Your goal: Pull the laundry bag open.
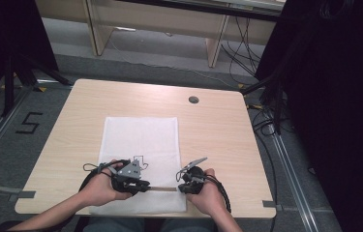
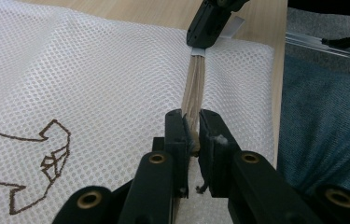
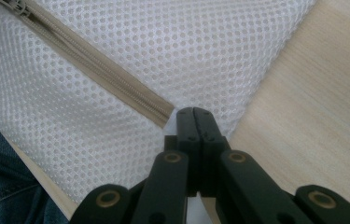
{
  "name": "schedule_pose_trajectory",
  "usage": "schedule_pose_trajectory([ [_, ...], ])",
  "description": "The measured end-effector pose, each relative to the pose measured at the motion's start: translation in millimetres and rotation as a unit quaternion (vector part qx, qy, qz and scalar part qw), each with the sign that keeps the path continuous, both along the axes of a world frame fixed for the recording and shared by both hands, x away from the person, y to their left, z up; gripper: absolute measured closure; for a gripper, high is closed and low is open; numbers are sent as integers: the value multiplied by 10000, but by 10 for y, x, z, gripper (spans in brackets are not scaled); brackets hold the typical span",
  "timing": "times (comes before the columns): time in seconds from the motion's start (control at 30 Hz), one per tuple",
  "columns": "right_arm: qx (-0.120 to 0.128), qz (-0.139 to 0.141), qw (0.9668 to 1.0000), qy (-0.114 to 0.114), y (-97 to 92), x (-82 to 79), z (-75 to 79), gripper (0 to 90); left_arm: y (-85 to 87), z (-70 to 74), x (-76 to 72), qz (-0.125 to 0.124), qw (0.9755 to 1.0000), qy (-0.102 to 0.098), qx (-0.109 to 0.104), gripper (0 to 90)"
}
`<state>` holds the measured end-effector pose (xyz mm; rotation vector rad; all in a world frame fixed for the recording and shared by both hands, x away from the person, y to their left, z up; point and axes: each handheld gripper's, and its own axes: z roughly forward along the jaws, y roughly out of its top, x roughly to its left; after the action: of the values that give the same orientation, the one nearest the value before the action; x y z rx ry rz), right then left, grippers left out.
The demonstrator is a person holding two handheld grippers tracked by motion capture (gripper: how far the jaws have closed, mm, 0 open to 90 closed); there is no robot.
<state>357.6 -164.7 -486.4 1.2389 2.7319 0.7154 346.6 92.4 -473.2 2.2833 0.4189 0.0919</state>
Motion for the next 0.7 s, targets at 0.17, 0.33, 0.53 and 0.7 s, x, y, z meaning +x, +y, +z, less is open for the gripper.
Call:
schedule_pose_trajectory([
  [0.17, -50, -30, 10000, 52, 8, -10, 11, 900, 63, -9, -5, -12, 10000, 3, 0, 820],
  [0.33, -32, 53, 10000, -16, 6, -3, 5, 900, 131, -7, -12, 81, 9999, 60, -58, 820],
  [0.53, -66, 64, 10000, -37, 10, -5, 7, 900, 136, -6, -18, 56, 10000, 43, -51, 820],
  [0.7, -63, 61, 10000, -41, 12, -7, 7, 900, 146, -4, -21, 67, 10000, 18, -21, 820],
])
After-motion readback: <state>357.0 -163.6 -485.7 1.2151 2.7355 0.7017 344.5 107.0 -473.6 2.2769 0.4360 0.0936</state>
